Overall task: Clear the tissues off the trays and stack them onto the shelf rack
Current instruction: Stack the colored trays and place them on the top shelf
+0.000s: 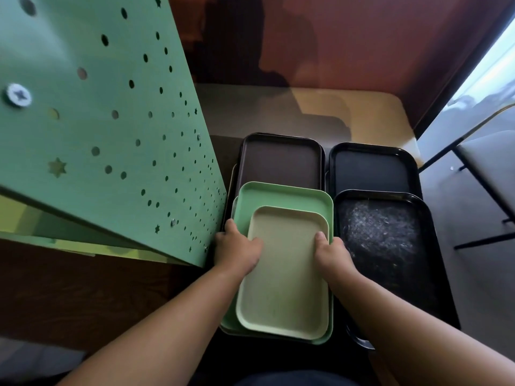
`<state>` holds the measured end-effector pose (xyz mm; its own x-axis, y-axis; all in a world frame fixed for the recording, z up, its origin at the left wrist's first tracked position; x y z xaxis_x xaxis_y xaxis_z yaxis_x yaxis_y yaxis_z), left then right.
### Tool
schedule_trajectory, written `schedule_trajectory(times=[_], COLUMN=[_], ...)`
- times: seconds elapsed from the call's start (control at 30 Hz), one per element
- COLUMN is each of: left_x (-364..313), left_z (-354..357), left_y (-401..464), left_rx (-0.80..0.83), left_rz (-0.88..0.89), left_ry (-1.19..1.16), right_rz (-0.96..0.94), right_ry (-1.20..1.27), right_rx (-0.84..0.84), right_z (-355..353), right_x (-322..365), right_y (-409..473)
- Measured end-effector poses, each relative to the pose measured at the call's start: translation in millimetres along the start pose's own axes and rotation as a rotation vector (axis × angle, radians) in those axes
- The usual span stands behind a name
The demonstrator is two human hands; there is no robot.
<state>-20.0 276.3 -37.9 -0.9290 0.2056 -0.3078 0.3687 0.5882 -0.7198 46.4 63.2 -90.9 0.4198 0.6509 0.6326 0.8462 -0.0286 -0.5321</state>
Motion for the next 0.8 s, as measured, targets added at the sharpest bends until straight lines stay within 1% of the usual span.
schedule_trajectory(times=[0.13, 0.3, 0.43, 0.5, 0.57, 0.63, 0.73, 0.8], left_x=[0.3, 1.2, -11.4, -26.6, -44.5, -61.9, -81.1, -90.1], left_z=[-4.2, -12.6, -17.1, -22.1, -28.9, -36.4, -36.1, -36.7], left_y=[-0.2, -2.2, -14.8, -16.4, -15.6, -15.4, -6.5, -2.5], left_rx=[0.02, 0.048, -0.01, -0.031, -0.039, 0.001, 0.139, 0.152], left_rz=[-0.039, -0.077, -0.011, 0.026, 0.026, -0.023, -0.078, -0.079], left_ry=[-0.132, -0.289, -0.281, -0.285, -0.301, -0.333, -0.422, -0.445], right_rz=[0.028, 0.063, 0.105, 0.112, 0.127, 0.117, 0.06, 0.025], right_ry=[0.019, 0.157, 0.314, 0.383, 0.451, 0.512, 0.494, 0.46], right_rx=[0.018, 0.027, -0.056, -0.081, -0.098, -0.112, -0.124, -0.121], right_z=[6.5, 7.5, -4.6, -10.6, -17.9, -25.6, -36.6, -42.9], right_x=[3.2, -2.1, -4.8, -3.8, 4.4, 20.4, 44.9, 60.7], right_y=[-0.8, -2.4, -7.8, -5.7, -3.0, 4.5, 26.4, 41.1])
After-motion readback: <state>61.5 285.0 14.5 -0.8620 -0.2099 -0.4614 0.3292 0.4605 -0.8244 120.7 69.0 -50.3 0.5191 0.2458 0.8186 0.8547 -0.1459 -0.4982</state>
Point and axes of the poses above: each hand's wrist, its own y-axis towards the middle knuckle, its own z-axis out of the palm, x = y × z, the point moved 4 cm from there along y, towards the middle knuckle, and after that the axes turned 14 degrees about -z, right-handed, at the moved point
